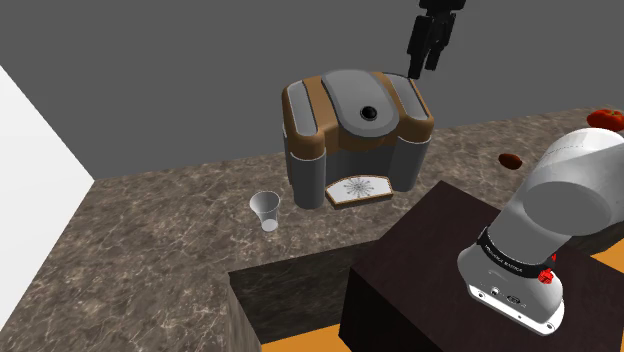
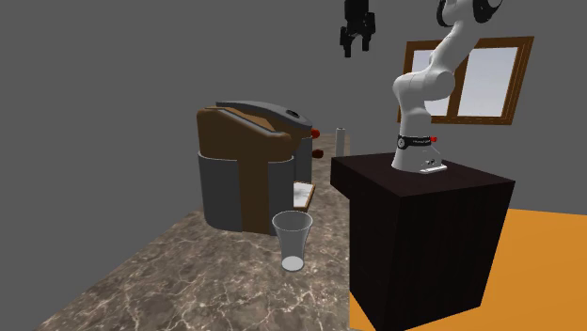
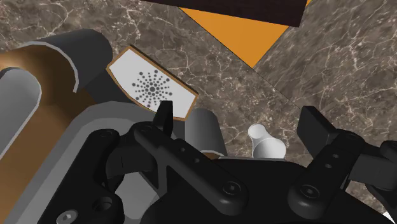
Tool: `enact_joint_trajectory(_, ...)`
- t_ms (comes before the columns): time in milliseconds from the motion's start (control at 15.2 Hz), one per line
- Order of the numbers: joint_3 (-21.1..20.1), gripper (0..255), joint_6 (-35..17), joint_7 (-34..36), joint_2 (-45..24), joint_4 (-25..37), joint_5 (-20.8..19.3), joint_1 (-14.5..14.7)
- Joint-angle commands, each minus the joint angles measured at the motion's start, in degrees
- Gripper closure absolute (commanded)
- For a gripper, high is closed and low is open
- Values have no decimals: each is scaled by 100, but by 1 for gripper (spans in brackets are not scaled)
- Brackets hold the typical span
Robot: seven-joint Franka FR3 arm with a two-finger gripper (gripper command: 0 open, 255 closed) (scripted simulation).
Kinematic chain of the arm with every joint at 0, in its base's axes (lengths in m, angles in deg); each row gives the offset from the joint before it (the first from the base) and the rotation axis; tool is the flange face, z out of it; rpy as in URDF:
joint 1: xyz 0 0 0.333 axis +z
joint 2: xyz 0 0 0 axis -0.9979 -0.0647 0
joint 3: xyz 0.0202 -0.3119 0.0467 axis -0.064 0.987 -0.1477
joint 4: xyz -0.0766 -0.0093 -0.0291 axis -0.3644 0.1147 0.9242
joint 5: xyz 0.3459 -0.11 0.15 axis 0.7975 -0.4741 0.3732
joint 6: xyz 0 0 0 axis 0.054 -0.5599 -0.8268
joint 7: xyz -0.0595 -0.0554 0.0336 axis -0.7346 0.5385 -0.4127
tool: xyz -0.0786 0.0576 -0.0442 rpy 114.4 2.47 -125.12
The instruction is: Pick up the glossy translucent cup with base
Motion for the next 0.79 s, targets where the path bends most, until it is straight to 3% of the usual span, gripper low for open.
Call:
enact_joint_trajectory(0,0,0,0,0,0,0,0,0)
enact_joint_trajectory(726,-403,0,-2041,383,-1495,-587,543,189)
